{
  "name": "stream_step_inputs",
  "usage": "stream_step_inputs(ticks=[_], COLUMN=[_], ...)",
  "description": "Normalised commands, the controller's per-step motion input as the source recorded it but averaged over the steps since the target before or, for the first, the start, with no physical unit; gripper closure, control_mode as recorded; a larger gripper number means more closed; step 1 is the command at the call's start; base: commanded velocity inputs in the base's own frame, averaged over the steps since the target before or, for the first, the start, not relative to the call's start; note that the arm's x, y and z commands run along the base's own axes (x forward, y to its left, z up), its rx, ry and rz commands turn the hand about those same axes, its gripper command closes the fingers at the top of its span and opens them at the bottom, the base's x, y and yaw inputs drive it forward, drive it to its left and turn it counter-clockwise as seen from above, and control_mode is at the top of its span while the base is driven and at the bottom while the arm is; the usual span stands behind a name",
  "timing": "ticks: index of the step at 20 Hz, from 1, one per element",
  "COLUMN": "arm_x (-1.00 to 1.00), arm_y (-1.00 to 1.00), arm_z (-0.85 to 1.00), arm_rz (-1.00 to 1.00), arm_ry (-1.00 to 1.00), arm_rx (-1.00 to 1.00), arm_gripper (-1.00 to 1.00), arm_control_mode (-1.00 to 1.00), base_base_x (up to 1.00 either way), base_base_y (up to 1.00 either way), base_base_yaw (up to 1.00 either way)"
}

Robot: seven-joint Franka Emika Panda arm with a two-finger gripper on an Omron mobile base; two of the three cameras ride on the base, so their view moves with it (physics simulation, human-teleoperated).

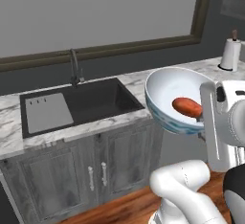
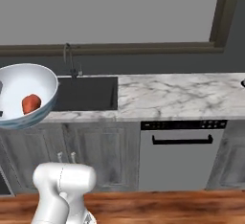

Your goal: Pick the sweet potato from the cabinet and place it in the bowl. Then pick the bowl and place it in the sink. Then turn on the sink facuet.

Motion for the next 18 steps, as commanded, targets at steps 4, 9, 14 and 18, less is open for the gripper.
stream_step_inputs(ticks=[4,9,14,18], arm_x=[0.0,0.0,0.0,0.0], arm_y=[0.0,0.0,0.0,0.0], arm_z=[0.0,0.0,0.0,0.0], arm_rz=[0.0,0.0,0.0,0.0], arm_ry=[0.0,0.0,0.0,0.0], arm_rx=[0.0,0.0,0.0,0.0], arm_gripper=[1.0,1.0,1.0,1.0], arm_control_mode=[1.0,1.0,1.0,1.0], base_base_x=[0.56,0.61,0.41,0.3], base_base_y=[0.08,0.0,-0.27,-0.36], base_base_yaw=[0.31,0.25,0.05,0.0])
